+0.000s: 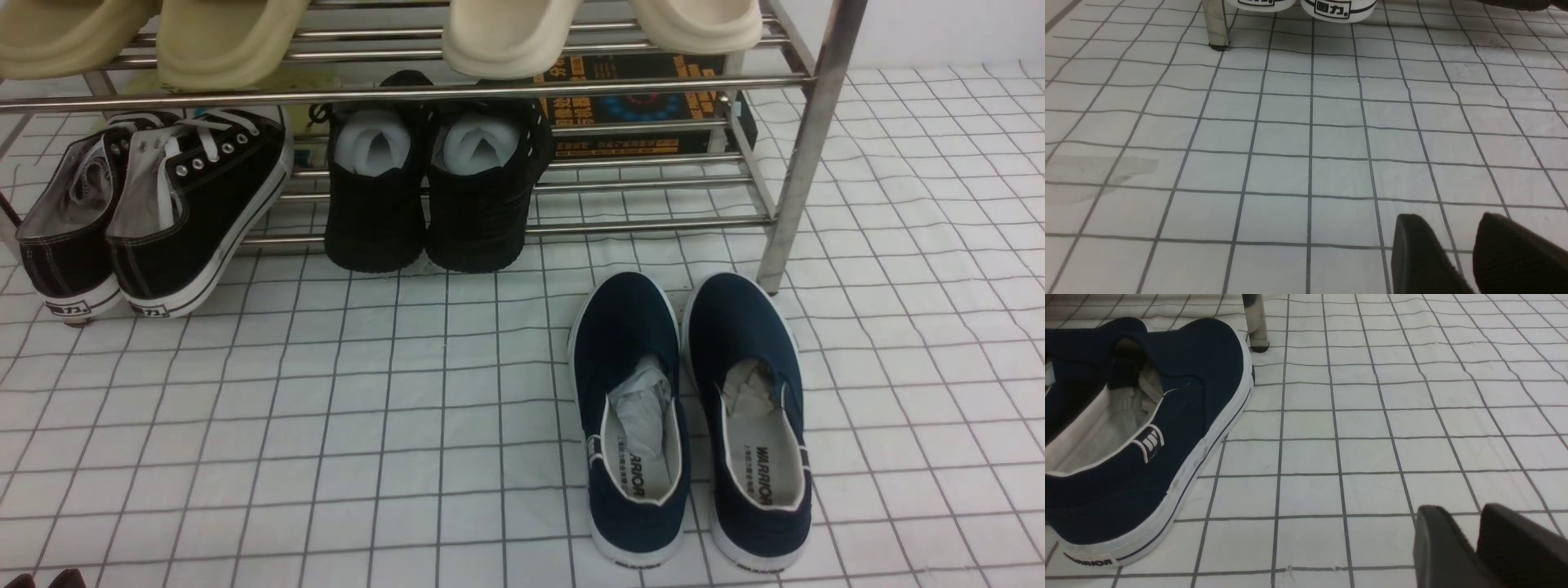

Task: Take the shoes off the shelf with your hand from the white checkered tablecloth.

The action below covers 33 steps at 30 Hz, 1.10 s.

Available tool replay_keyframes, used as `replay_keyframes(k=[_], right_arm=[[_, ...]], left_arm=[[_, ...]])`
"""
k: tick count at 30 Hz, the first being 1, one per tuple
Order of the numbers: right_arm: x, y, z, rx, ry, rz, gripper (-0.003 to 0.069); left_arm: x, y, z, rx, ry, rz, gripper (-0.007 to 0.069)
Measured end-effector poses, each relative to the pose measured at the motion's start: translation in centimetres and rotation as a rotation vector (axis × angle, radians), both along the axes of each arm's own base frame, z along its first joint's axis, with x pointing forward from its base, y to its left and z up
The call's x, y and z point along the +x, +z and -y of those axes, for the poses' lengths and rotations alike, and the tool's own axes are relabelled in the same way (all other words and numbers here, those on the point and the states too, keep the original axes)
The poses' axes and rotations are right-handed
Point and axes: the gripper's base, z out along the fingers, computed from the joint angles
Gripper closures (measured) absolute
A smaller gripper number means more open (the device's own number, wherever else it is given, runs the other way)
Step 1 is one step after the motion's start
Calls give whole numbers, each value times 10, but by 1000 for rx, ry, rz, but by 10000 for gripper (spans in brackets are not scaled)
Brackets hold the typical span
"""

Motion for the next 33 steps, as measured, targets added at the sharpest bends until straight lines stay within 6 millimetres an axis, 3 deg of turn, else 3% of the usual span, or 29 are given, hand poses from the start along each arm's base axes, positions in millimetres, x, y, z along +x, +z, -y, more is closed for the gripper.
replay_keyframes(k=[33], right_arm=[[0, 0, 0, 0, 0, 0, 445]], left_arm=[[0, 0, 0, 0, 0, 0, 385]])
